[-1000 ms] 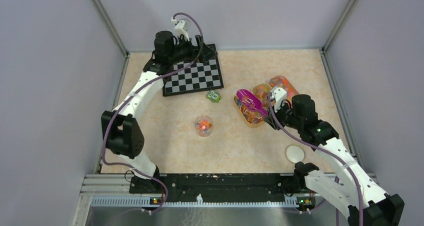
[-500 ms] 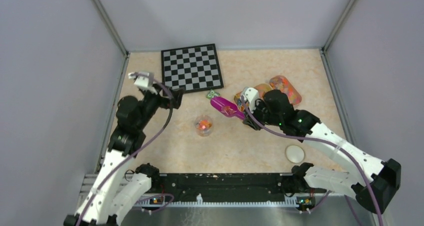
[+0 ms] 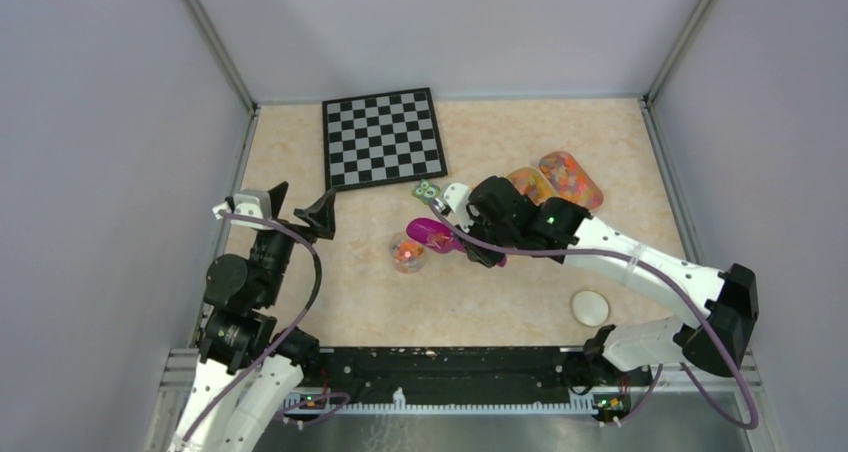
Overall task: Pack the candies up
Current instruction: Place the fake candies in the packing bottle, then place the spatula at the center of the board.
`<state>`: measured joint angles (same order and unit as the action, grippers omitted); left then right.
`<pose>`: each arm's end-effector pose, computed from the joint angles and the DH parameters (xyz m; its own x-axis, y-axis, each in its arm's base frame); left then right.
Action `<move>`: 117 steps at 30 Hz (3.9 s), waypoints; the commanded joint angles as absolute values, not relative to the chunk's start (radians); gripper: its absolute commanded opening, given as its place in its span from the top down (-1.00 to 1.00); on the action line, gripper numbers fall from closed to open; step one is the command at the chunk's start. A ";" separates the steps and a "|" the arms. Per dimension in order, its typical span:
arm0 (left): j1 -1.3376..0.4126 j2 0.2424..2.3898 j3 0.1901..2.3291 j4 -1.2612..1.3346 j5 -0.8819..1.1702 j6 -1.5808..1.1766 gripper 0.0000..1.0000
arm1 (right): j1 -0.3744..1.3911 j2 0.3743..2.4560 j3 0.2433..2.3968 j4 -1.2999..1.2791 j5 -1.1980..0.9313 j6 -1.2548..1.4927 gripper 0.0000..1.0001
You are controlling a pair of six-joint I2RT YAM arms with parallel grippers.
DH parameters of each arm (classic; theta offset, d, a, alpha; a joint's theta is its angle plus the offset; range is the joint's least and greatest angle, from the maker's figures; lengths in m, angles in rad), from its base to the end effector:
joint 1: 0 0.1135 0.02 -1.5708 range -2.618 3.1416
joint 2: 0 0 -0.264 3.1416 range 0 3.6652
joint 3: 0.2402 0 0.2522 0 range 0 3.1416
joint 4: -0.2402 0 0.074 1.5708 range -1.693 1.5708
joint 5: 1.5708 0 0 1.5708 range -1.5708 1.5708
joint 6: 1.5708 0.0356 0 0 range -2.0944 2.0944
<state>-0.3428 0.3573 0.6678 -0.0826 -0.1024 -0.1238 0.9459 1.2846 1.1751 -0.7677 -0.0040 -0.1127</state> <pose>0.0899 -0.0282 0.3625 0.1815 -0.1952 -0.9638 0.2650 0.9536 -0.1432 0.1553 0.2155 0.3154 -0.3556 -0.6852 -0.6356 -0.8579 0.5091 -0.0688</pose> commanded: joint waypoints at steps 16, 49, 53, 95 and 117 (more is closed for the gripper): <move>-0.380 0.292 0.661 -0.072 -0.157 -0.085 -0.97 | 1.008 1.479 1.397 -1.023 0.013 -0.053 1.00; -0.407 0.256 0.664 -0.080 -0.179 -0.073 -0.97 | 1.043 1.693 1.688 -1.270 0.073 -0.035 1.00; -0.408 0.253 0.664 -0.080 -0.182 -0.072 -0.97 | 1.043 1.691 1.703 -1.286 0.079 -0.033 1.00; -0.414 0.283 0.666 -0.091 -0.225 -0.098 -0.97 | 0.918 1.370 1.339 -0.870 0.285 0.100 1.00; -0.414 0.280 0.666 -0.096 -0.199 -0.087 -0.98 | 0.491 2.013 1.692 -0.303 0.359 0.192 1.00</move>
<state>-0.4122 0.2779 0.6632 -0.1219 -0.2092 -0.0837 0.4984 1.9152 1.5444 -0.3439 0.3077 0.1173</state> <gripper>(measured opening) 0.987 0.252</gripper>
